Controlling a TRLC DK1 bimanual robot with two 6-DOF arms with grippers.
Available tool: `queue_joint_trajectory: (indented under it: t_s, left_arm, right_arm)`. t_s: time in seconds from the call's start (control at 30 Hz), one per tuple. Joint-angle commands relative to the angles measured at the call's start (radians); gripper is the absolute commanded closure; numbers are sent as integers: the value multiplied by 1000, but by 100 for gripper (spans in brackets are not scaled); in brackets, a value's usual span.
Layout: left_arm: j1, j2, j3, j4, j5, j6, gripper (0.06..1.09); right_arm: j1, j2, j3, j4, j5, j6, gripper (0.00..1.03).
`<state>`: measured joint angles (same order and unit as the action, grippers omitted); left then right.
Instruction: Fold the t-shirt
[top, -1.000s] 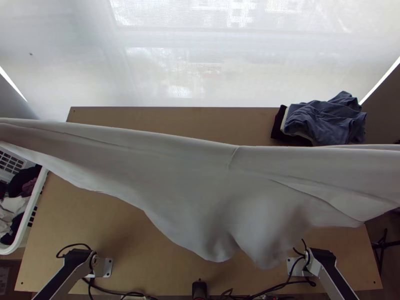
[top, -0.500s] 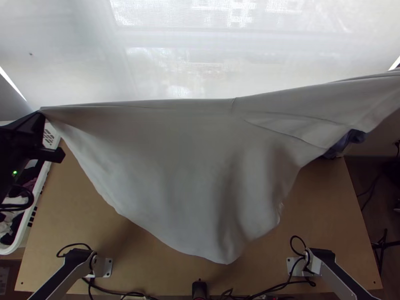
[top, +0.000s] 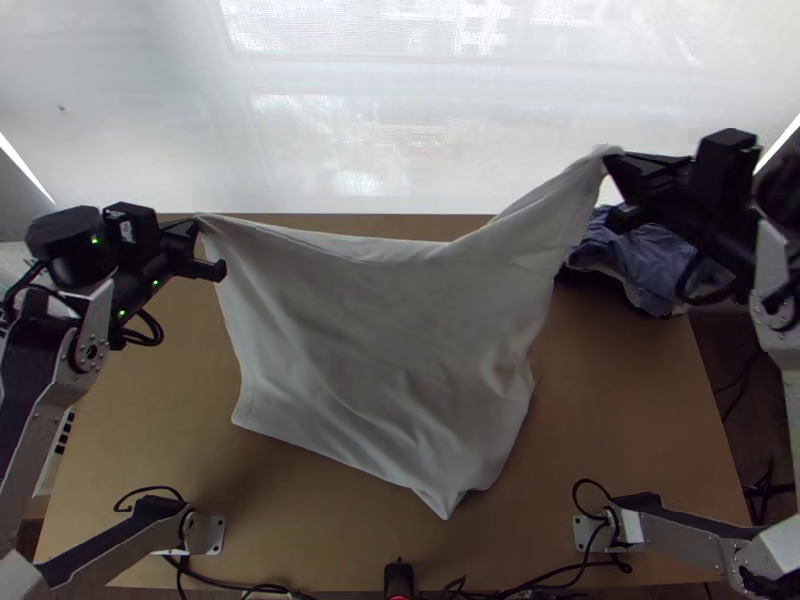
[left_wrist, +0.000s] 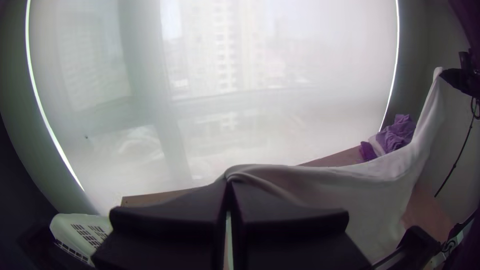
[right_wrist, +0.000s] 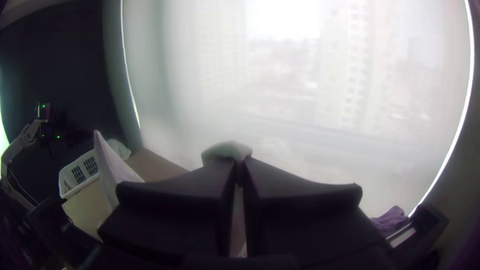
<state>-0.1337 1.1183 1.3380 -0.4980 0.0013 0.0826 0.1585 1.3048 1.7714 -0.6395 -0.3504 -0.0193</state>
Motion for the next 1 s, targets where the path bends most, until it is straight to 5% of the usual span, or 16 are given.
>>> queue_joint_trajectory:
  t_s: [0.0,0.37,0.97]
  left_arm:
    - [26,173,-77,168,6,11,105]
    - [151,518,1,386,23,5,105]
    - [92,963,340,378,28,-37,105]
  right_arm:
    - [84,223,-79,103,4,-1,100]
    - [65,610,99,173,18,-8,100]
    - [3,1005,553,173,93,24,100]
